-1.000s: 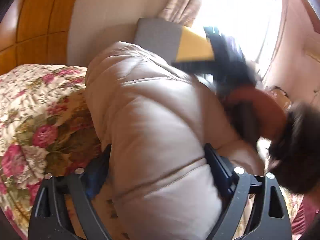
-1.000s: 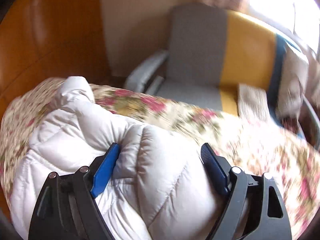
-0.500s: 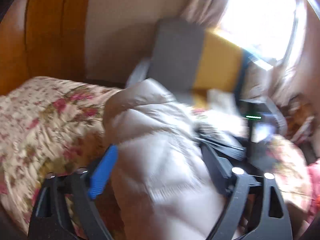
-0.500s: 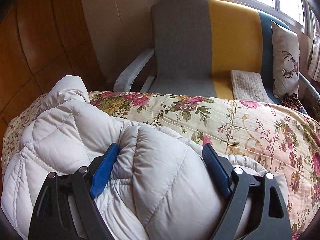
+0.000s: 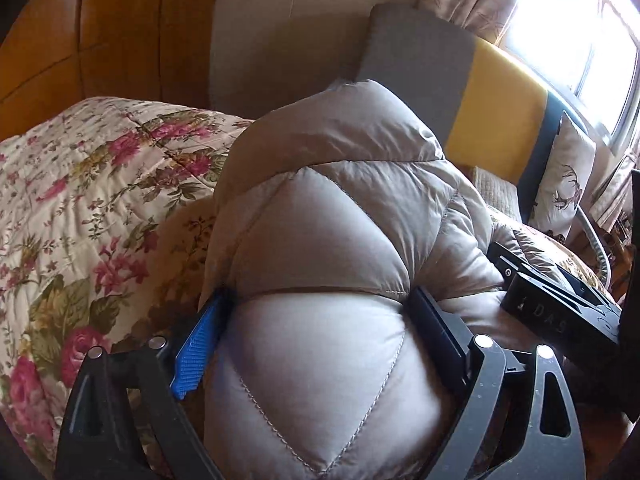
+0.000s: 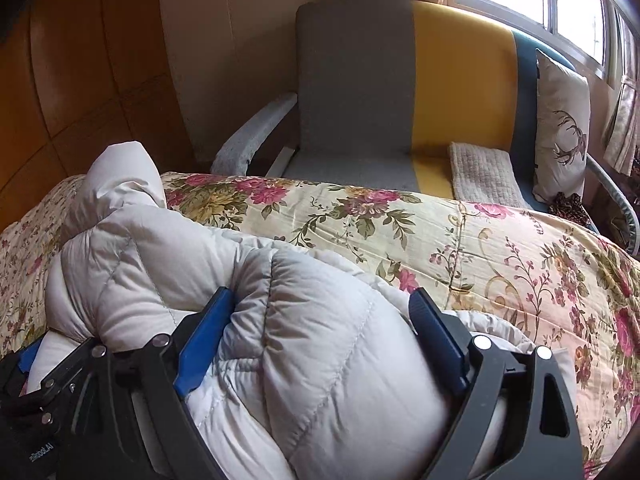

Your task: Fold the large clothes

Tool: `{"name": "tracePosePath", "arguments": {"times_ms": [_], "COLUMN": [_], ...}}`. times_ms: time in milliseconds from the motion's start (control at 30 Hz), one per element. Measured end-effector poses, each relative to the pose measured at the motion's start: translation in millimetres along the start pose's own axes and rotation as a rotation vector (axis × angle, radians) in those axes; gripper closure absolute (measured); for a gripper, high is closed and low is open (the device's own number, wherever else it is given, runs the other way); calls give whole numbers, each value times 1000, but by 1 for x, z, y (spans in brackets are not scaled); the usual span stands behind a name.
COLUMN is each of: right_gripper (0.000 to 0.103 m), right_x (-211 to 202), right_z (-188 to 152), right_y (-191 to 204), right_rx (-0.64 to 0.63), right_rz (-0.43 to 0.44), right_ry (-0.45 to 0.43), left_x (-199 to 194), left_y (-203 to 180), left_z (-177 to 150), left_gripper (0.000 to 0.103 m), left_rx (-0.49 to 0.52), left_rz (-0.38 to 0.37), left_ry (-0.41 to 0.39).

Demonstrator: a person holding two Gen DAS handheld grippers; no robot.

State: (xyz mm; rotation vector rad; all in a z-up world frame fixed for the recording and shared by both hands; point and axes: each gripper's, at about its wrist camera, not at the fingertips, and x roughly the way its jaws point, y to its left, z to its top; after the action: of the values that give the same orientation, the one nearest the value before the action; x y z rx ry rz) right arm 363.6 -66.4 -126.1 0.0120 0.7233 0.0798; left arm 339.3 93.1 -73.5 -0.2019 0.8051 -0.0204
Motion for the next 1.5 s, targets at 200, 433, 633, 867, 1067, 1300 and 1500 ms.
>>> {"name": "tracePosePath", "arguments": {"times_ms": [200, 433, 633, 867, 1067, 1300, 1500], "right_gripper": [2, 2, 2, 2, 2, 2, 2], "right_x": [-17, -70, -136, -191, -223, -252, -258], "right_z": [1, -4, -52, -117, -155, -199, -220], "right_y": [-1, -7, -13, -13, -10, -13, -8], "right_rx": [-12, 3, -2, -38, -21, 0, -6], "right_rz": [9, 58, 96, -2, -21, -27, -8], "right_ry": [-24, -30, -116, -220, -235, -251, -214], "left_x": [-42, -103, -138, -172, -199, -223, -234], "left_y": [15, 14, 18, 21, 20, 12, 11], "left_z": [-16, -61, -100, -135, -154, -178, -196], "left_gripper": [4, 4, 4, 4, 4, 4, 4], "left_rx": [-101, -58, 12, 85, 62, 121, 142], "left_rz": [-29, -56, -7, 74, 122, 244, 247], "left_ry": [-30, -98, -130, -192, -204, -242, -233]}}
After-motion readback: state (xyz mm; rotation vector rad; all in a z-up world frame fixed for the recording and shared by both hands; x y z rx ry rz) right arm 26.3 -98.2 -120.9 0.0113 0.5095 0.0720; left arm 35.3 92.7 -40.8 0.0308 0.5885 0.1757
